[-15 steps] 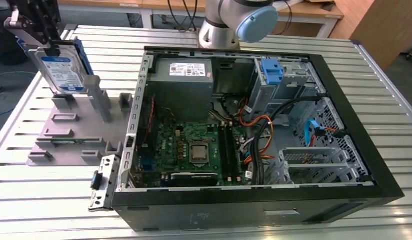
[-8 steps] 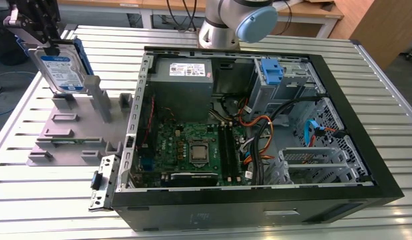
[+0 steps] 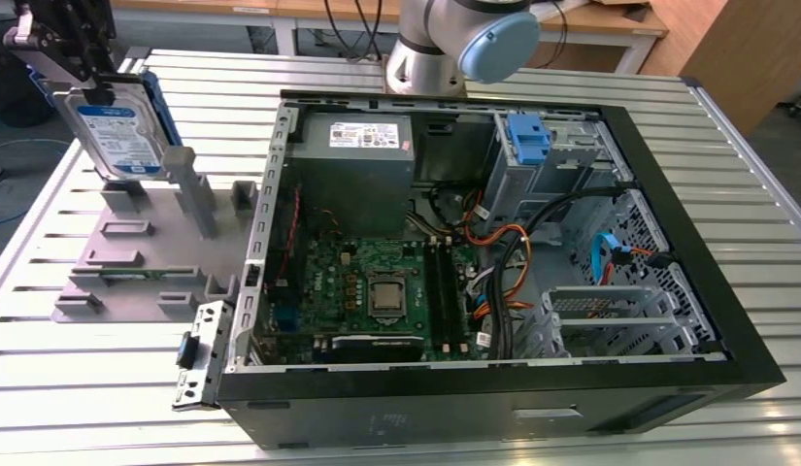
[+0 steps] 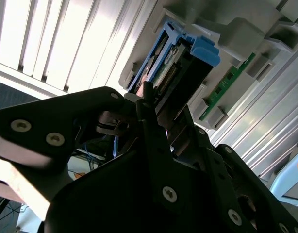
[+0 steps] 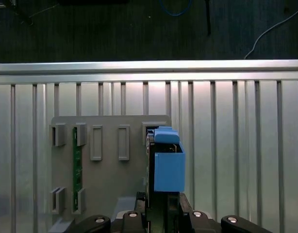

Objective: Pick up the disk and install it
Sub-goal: 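Pick up the disk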

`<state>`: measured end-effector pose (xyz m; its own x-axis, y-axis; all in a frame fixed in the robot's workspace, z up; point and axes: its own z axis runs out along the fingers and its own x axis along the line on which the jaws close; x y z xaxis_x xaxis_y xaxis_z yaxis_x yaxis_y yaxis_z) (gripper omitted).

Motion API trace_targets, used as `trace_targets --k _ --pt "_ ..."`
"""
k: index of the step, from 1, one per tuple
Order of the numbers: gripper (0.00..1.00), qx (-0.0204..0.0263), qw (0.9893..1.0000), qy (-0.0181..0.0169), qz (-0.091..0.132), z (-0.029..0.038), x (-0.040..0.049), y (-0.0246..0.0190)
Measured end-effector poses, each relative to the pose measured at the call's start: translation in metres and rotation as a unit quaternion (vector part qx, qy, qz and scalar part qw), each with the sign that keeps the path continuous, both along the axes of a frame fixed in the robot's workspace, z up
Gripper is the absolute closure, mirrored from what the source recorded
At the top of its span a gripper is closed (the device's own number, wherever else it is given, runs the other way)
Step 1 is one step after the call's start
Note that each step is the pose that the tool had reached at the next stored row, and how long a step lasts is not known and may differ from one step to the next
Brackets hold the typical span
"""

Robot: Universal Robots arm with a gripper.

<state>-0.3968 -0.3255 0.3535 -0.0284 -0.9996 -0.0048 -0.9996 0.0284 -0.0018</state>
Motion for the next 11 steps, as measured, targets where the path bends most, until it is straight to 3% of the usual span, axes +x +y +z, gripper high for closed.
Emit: trace_targets --k 11 --pt "0.65 0.0 1.0 -0.0001 0.0 0.0128 0.0 0.0"
